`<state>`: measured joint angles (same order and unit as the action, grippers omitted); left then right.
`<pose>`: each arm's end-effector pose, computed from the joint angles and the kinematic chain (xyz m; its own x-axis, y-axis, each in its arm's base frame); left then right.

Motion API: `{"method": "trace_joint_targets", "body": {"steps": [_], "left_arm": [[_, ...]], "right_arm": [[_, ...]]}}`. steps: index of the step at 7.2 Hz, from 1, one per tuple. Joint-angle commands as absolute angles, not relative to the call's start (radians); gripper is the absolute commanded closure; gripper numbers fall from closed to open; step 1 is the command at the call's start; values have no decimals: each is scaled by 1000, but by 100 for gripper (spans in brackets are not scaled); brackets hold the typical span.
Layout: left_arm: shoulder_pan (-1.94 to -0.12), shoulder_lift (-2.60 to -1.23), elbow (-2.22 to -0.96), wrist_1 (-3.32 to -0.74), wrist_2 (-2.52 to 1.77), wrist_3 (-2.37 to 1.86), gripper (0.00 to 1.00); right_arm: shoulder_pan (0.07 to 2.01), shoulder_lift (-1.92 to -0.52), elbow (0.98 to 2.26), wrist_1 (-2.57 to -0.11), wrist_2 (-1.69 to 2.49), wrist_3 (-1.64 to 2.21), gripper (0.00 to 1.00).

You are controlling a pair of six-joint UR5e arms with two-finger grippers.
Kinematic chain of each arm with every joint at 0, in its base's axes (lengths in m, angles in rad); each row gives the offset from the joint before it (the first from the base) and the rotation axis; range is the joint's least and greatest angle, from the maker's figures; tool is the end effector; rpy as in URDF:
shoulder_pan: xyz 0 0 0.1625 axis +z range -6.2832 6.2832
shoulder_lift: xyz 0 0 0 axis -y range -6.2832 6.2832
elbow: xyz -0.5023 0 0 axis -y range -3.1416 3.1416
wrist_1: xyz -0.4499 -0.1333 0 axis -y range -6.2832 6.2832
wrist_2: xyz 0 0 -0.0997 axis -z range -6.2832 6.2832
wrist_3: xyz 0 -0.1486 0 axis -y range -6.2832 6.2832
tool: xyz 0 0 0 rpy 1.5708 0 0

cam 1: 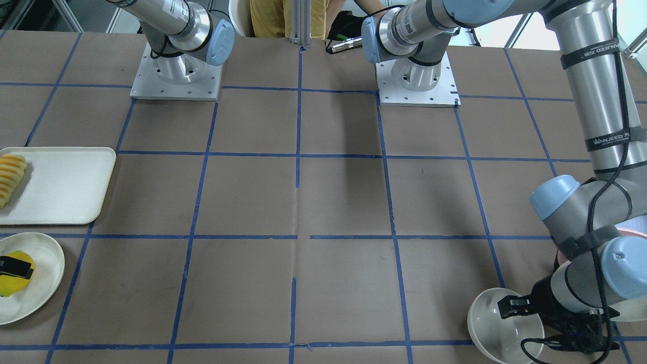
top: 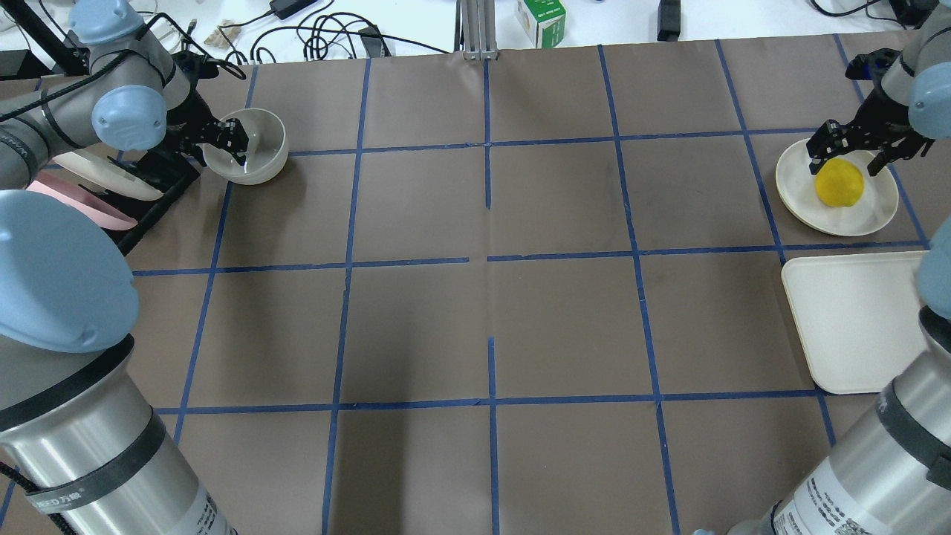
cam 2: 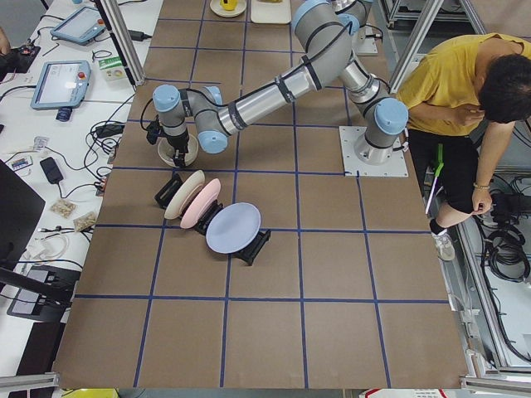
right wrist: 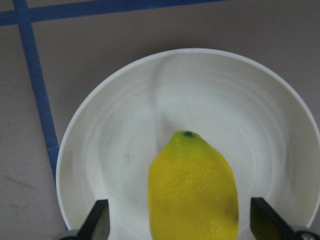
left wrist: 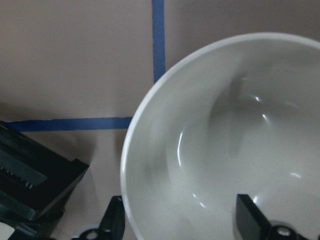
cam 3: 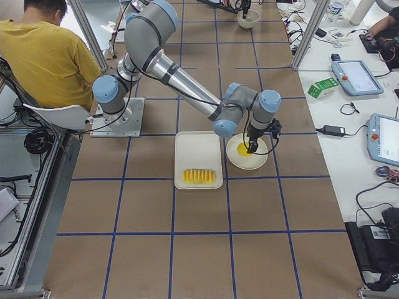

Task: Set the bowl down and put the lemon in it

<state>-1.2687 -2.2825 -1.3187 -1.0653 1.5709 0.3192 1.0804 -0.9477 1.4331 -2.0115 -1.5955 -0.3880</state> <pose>0.1220 -0.8394 0.1994 -0.9998 0.0168 -0.0145 0.0174 0.9989 -0.0435 -0.2549 -0.7527 0.2076 -0.9948 0.1015 0.0059 0.1017 0.9935 0.0507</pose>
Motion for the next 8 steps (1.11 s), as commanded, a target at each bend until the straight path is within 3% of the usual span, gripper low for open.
{"method": "trace_joint_targets", "body": {"steps": [1,2,3,4,5,6,8], "left_arm": [[-1267,-2296,-1316,-1036,1568,319,46],[-1267,-2301,-1315,-1026,1568,318,46],[-1267,-2301,-1315,-1026,1566,318,52],[-1267,-2301,-1312,-1026,1566,318,75],[-1266,-2302,-1310,-1026,1565,318,94],[-1250,-2299,-1310,-1029,1565,314,100],[-1247,-2278,-1312,-1043,1566,319,100]], "right_arm": [[1075,-914,1434,-2014,-1568,-403,0],[1074,-914,1434,-2014,-1571,-411,0],[1074,-914,1433,-2014,-1572,-414,2],[1074,-916,1434,-2014,-1577,-417,47],[1074,-920,1433,-1999,-1580,-413,99],[1072,-926,1433,-1991,-1577,-411,100],[1074,-997,1425,-1924,-1574,-405,100]]}}
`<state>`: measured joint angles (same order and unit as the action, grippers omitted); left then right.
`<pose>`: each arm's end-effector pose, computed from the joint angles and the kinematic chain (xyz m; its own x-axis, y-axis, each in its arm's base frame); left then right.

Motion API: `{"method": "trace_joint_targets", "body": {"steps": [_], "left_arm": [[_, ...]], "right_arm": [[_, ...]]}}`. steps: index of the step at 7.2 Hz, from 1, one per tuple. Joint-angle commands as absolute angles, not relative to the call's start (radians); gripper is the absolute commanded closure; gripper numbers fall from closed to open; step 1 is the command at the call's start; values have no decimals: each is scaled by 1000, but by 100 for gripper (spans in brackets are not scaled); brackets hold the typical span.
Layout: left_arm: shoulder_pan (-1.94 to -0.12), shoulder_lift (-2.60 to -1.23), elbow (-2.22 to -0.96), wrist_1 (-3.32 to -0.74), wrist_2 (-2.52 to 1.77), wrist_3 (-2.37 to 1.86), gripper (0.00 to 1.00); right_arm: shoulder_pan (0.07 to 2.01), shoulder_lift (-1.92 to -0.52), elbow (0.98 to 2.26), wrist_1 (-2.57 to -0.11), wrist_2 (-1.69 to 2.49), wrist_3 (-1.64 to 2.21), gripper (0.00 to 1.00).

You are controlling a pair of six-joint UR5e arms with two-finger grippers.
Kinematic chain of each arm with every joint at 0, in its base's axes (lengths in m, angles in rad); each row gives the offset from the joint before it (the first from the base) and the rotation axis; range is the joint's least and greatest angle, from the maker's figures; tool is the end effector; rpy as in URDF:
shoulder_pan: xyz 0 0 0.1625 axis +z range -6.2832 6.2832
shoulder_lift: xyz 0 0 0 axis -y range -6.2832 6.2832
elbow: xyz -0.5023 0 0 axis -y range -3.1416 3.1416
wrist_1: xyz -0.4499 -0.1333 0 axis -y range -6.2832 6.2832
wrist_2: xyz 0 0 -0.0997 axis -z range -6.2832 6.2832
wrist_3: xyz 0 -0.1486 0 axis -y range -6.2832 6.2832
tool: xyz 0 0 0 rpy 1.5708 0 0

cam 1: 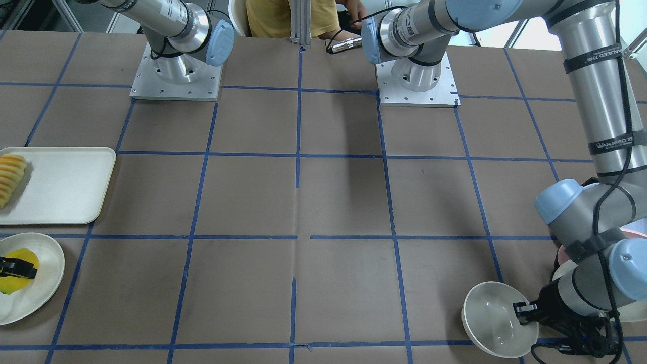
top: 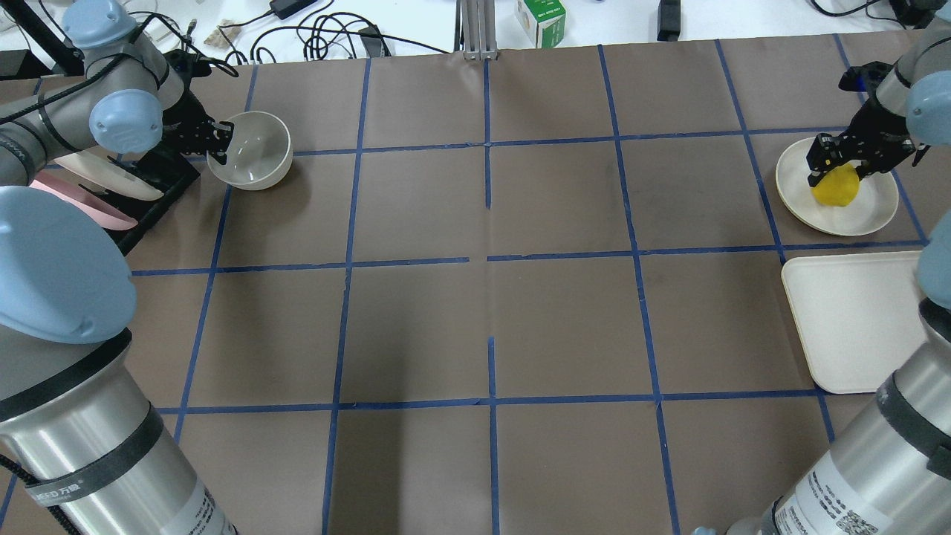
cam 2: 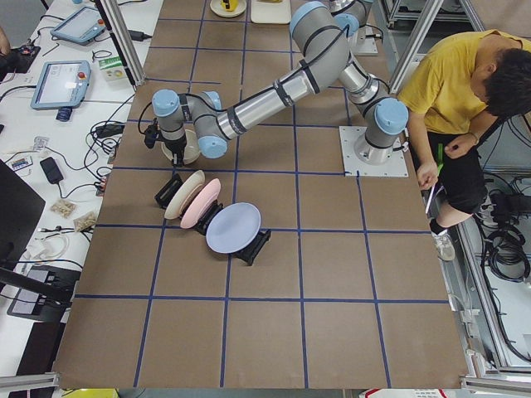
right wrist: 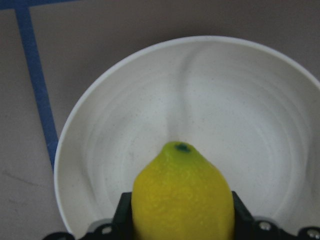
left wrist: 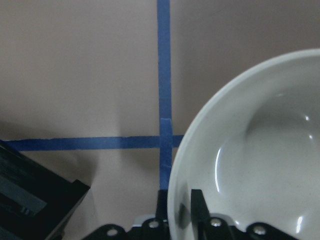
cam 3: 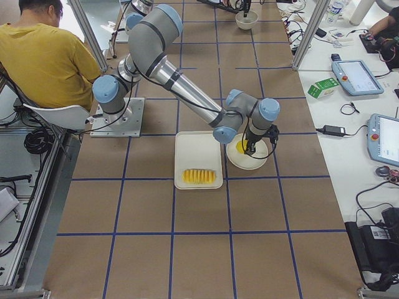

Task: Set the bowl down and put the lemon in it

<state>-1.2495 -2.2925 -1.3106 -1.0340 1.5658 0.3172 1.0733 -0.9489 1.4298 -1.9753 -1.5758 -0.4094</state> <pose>0.1398 -0.8444 0.1985 -0.9998 -0.0046 -0.0187 -0.0032 0.9973 -0.0730 -0.2555 -0.7483 0.2069 -0.9957 0.0887 -0.0258 0.0866 0.9936 0.0720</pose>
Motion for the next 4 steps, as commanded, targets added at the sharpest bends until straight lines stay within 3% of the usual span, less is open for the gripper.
{"method": "trace_joint_targets", "body": {"steps": [1,4], "left_arm": [[-1249,-2257,-1312,-1098,1534,319,100],[-1255,-2215,-1332,-1161,1502,321,100]], "right_arm": [[1086,-1044,1419,-1845,-1572,-381,100],[1220,-1170,1420,-1712,-1488,-154,100]]}}
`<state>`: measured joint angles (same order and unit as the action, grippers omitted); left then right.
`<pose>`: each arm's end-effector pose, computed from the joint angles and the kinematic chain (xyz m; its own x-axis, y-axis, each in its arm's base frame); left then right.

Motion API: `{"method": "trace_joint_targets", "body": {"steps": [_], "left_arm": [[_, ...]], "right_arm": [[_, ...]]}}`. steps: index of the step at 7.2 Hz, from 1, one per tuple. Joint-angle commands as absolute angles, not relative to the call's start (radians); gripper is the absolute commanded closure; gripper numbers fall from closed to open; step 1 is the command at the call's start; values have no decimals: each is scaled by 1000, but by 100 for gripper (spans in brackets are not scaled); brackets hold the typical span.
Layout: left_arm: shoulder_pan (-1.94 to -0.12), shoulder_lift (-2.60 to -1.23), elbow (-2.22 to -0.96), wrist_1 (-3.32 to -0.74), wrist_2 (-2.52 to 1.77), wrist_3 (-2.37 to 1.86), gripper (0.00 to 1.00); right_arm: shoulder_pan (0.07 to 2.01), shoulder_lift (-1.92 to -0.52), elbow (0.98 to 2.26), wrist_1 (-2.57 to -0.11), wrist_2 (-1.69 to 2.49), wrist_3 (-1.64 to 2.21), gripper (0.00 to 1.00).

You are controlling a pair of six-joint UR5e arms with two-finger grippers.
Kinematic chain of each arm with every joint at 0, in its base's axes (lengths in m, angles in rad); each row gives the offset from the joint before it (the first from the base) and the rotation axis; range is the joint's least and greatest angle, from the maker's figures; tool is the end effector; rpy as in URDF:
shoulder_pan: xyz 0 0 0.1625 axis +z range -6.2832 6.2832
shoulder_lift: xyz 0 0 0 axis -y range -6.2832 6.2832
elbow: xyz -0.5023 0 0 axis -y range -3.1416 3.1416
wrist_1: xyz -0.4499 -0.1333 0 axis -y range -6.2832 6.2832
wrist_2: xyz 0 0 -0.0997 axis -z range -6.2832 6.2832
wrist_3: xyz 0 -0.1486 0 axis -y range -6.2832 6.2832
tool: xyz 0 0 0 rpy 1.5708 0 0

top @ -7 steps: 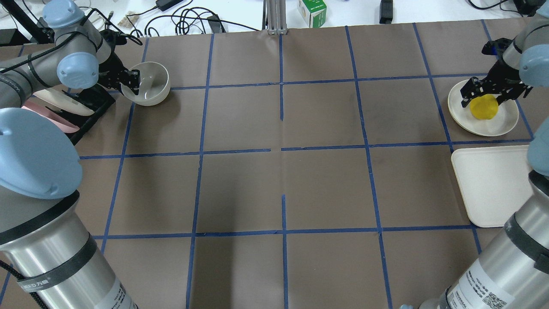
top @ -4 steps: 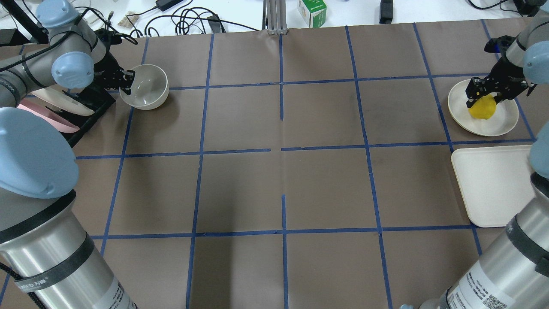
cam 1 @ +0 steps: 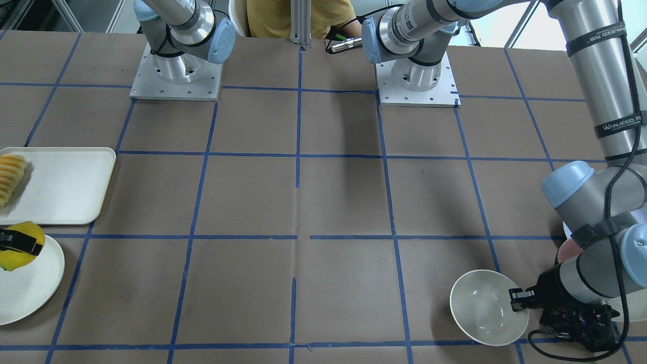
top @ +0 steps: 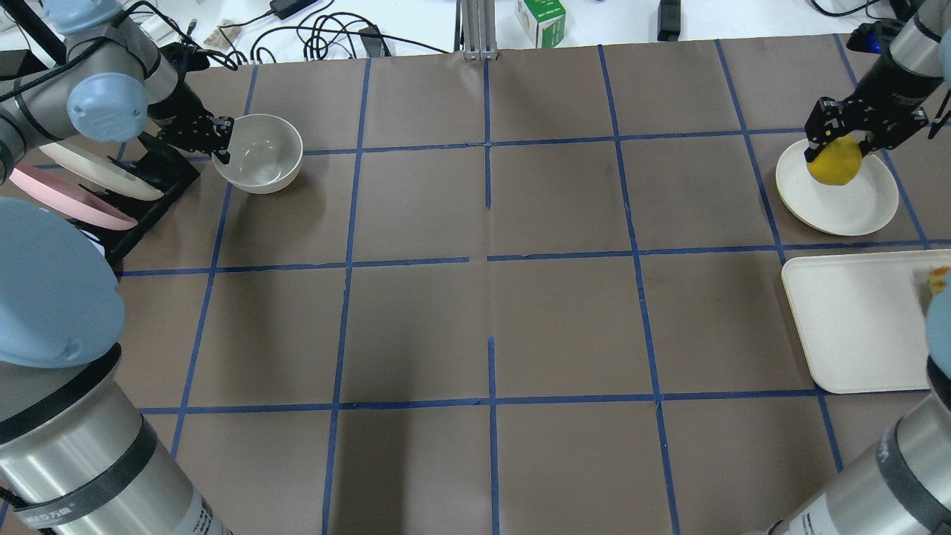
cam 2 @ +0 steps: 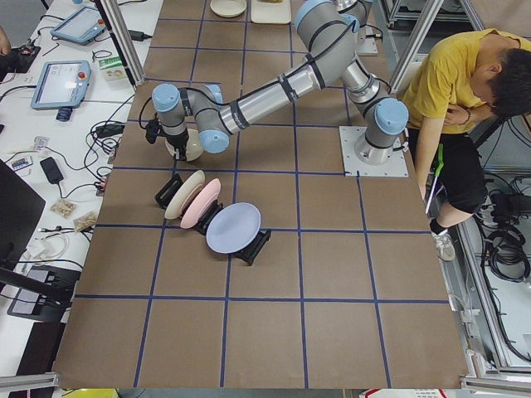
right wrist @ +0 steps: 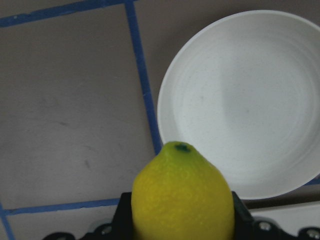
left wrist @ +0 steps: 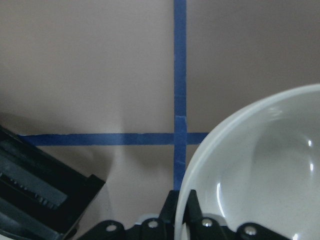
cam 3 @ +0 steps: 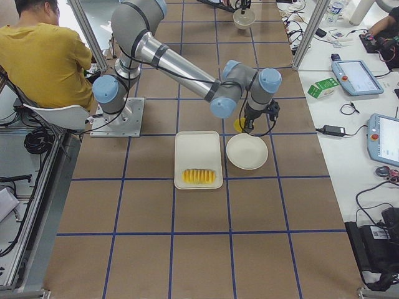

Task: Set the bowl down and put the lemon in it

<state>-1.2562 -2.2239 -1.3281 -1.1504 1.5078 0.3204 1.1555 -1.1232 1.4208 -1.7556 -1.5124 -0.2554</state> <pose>0.1178 -0.8229 0.2346 -0.9984 0.0069 0.0566 0.0053 0.9996 -0.0293 -0.1646 -0.7251 0.3248 -0.9825 0.1658 -0.0845 0.1578 0.9830 0.0943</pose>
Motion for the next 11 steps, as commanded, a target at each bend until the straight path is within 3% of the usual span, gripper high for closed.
{"method": "trace_joint_targets", "body": {"steps": [1,3,5,8,11], "left_arm": [[-1272,-2195,-1331,-1196,1496,307,100],[-1304,-2133,-1437,-1246,1286,283,100],[-1476,-2065,-1564,-1060,1292,90,100],[-1664,-1964,-1742,-985,1372,-127,100],[-1707,-1991,-1844,-770,1388,-239,100]], "right_arm": [[1286,-1201,1419,-1712,-1488,-81,100],[1403,-1218,1417,-1713,-1499,94,100],[1462,-1230,1419,-1715,-1487,158,100],[1555,-1227,1425,-1726,-1485,335,100],[1612,-1218,1428,-1782,-1485,419,100]]}}
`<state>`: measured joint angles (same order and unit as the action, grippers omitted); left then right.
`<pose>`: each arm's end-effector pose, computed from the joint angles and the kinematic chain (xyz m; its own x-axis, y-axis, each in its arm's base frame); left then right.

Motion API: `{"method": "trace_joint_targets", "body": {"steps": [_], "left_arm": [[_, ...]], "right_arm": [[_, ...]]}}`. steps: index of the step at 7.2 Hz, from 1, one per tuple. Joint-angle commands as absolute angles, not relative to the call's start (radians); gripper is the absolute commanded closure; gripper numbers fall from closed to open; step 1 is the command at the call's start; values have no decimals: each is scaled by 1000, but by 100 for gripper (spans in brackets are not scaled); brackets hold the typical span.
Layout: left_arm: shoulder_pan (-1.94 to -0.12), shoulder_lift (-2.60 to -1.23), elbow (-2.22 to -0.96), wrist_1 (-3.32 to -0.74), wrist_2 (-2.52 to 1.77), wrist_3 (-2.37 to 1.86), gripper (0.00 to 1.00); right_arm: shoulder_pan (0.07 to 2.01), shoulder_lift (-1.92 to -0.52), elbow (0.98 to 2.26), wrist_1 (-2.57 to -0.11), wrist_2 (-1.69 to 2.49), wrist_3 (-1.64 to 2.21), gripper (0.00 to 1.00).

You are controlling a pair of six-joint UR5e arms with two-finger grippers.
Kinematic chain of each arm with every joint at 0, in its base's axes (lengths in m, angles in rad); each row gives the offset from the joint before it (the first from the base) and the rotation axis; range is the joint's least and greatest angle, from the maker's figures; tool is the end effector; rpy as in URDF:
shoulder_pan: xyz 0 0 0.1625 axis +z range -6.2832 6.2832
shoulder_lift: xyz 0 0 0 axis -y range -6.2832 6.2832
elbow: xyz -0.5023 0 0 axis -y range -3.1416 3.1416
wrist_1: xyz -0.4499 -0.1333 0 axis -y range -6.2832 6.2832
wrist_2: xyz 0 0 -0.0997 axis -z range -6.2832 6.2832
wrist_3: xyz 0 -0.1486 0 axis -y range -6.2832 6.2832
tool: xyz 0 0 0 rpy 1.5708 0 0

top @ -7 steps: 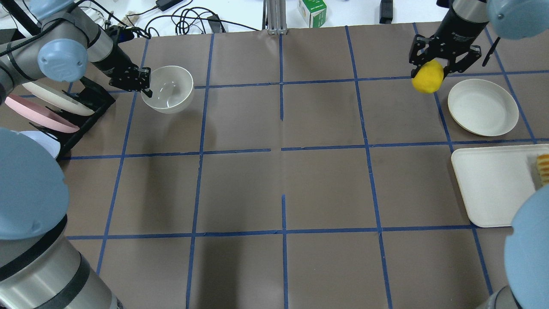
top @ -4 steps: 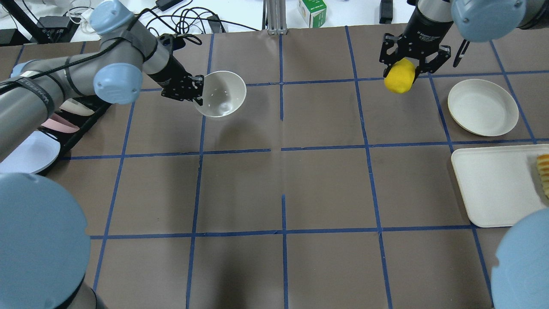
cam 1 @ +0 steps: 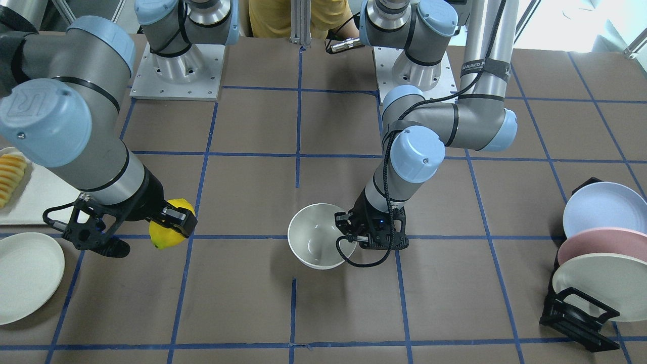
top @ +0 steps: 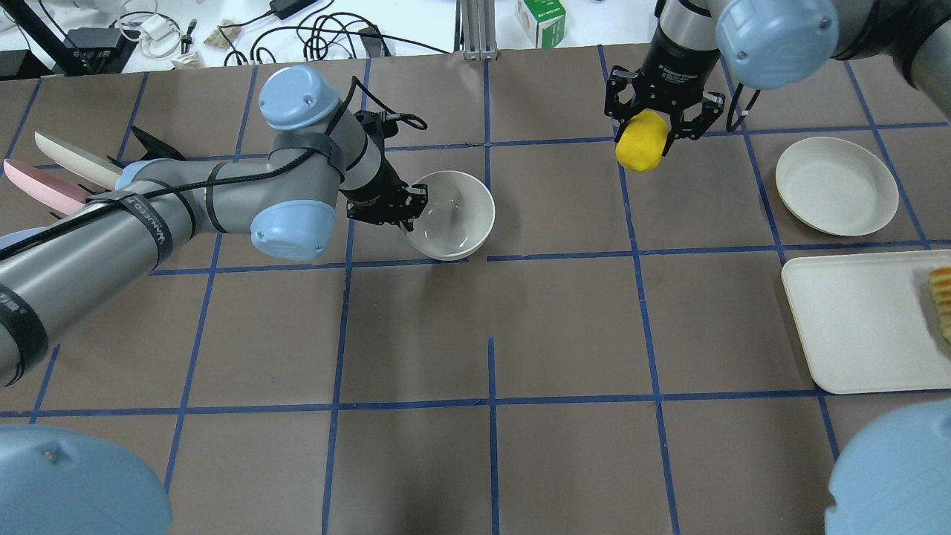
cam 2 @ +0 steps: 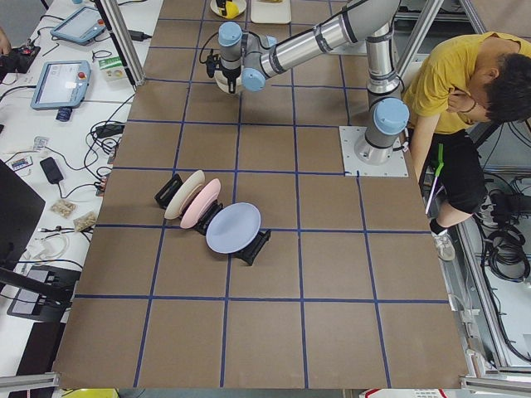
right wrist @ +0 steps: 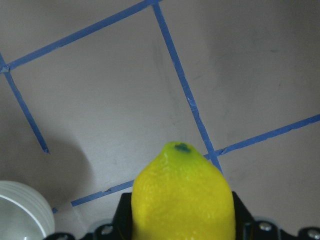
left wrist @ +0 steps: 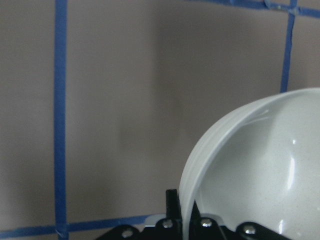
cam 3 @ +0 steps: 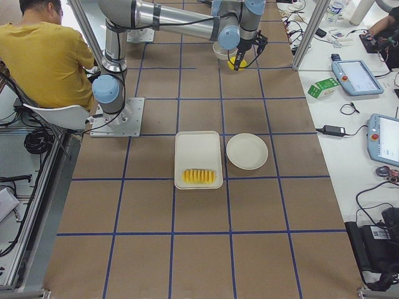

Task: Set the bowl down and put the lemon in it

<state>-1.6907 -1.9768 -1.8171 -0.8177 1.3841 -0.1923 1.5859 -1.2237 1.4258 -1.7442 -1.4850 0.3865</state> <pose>-0.2398 -0.6457 0.2156 -0.9781 -0.0552 0.2005 -0.0692 0.9956 -0.0635 0.1567 -0.7047 0.3937 -0.9284 0.3651 -0.0685 0.3616 0.9305 0.0589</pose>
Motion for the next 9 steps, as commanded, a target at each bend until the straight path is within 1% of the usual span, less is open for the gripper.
{"method": "trace_joint_targets", "body": {"steps": [1,3,4,5,6,7,9], "left_arm": [[-1735,-1990,-1842,-759,1387,-259,100],[-1744,-1993,-1844,-764,1356,-265,100],[-1749,-1994,-1848,-768,1347,-265,61],[-1738,-1987,-1836,-773,1348,-268,13],[-1736,-1949,-1815,-826,1351,-265,0],[-1721,-1921,-1739,-965,1356,-243,0],[-1659,-1863,-1509,-1343,1461,-110,0]], "right_arm": [[1646,-1209,1428,-1820,-1485,457,100],[1707,-1177,1427,-1874,-1489,483,100],[1718,-1175,1427,-1875,-1486,501,100],[1724,-1163,1427,-1878,-1486,527,100],[1747,-1151,1427,-1887,-1486,529,100],[1764,-1137,1427,-1893,-1486,531,100],[1813,-1106,1427,-1948,-1486,534,100]]}}
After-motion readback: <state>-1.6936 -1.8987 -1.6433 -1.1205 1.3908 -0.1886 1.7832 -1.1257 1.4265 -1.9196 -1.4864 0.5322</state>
